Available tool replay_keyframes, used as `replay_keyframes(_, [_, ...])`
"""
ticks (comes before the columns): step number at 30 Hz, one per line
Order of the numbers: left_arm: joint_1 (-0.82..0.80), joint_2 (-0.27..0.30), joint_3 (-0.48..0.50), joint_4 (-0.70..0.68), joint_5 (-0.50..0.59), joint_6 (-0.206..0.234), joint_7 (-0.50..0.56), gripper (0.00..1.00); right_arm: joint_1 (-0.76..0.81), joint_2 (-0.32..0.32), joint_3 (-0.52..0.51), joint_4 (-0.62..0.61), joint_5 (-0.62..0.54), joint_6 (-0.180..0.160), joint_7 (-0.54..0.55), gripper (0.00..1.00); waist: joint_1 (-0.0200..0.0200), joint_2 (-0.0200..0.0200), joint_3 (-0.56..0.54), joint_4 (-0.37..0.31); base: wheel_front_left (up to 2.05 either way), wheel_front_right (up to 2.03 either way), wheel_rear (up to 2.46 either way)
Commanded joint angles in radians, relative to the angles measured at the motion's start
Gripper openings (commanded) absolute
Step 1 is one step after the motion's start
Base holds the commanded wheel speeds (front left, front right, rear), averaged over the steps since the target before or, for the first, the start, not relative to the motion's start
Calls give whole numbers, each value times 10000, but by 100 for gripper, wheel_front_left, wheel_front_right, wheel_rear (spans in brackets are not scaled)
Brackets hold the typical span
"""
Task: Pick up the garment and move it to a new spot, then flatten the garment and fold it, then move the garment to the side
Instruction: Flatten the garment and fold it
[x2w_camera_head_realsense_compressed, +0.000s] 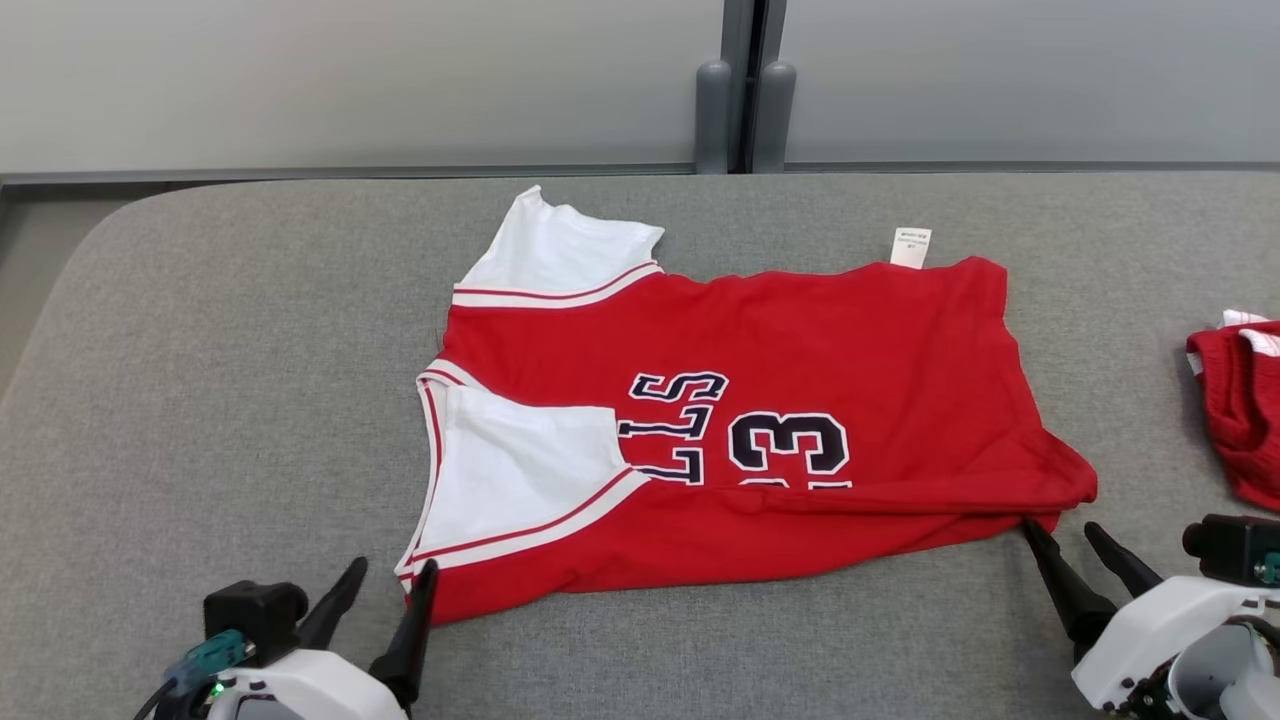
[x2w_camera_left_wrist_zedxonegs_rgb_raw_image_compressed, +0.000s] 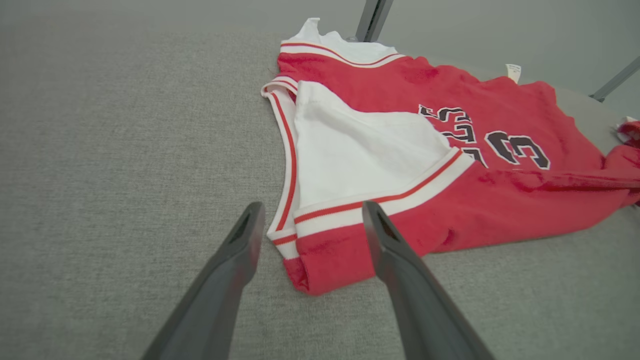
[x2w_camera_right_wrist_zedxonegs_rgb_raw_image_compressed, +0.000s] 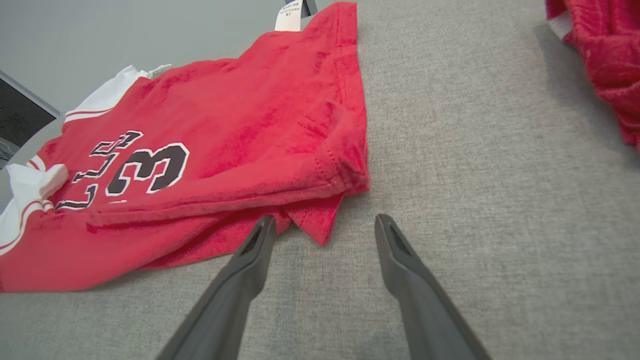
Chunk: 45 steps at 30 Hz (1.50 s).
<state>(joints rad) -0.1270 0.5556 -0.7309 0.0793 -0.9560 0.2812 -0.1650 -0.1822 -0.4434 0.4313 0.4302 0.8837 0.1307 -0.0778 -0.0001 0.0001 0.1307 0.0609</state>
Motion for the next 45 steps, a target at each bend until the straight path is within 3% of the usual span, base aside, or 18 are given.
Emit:
replay_keyframes(1, [-167,-32,-33,76,-62,-66,38,100,-138,-26,45,78,51,4,56,100,1,-1,76,51,0,0,0])
replay_keyframes(8, [-673,-371,-387,638,-323,-522,823,100,-870,63,461,669,157,4,-23,100,1,-1,364,155,0,0,0])
replay_keyframes(13, [-864,-531,-461,1099,-628,-539,1379,100,-1193,27,748,937,292,4,-48,100,1,-1,476,158,0,0,0])
replay_keyframes(15, [-980,-647,-498,1386,-772,-724,1526,100,-1321,24,921,1030,399,4,-88,81,1,-1,525,141,0,0,0])
replay_keyframes(16, [-982,-711,-495,1481,-820,-799,1562,100,-1360,12,985,1050,437,4,-111,58,1,-1,539,138,0,0,0])
replay_keyframes(17, [-1016,-742,-518,1589,-838,-859,1620,94,-1399,-1,1048,1070,480,4,-135,44,1,-1,547,136,0,0,0])
replay_keyframes(18, [-1073,-764,-537,1691,-853,-895,1628,64,-1436,-13,1106,1083,516,4,-154,29,1,-1,553,133,0,0,0])
replay_keyframes(19, [-1113,-824,-520,1780,-885,-961,1597,41,-1470,-26,1154,1104,561,4,-197,9,1,-1,552,133,0,0,0])
replay_keyframes(20, [-1130,-865,-534,1868,-933,-1013,1619,0,-1499,-37,1205,1125,602,4,-230,0,1,-1,543,133,0,0,0])
replay_keyframes(28, [-979,-592,-426,1786,-898,-1042,1481,0,-1435,-622,1546,976,924,4,-247,0,1,-1,173,158,0,0,0])
replay_keyframes(38, [-366,213,-548,554,-880,-686,1910,0,-610,-1824,1879,-106,1641,3,793,0,1,-1,-186,121,0,0,0])
replay_keyframes(45, [332,661,-715,-403,-956,-310,2165,0,742,-2290,1656,-1003,2359,3,1131,0,1,-1,-359,39,0,0,0])
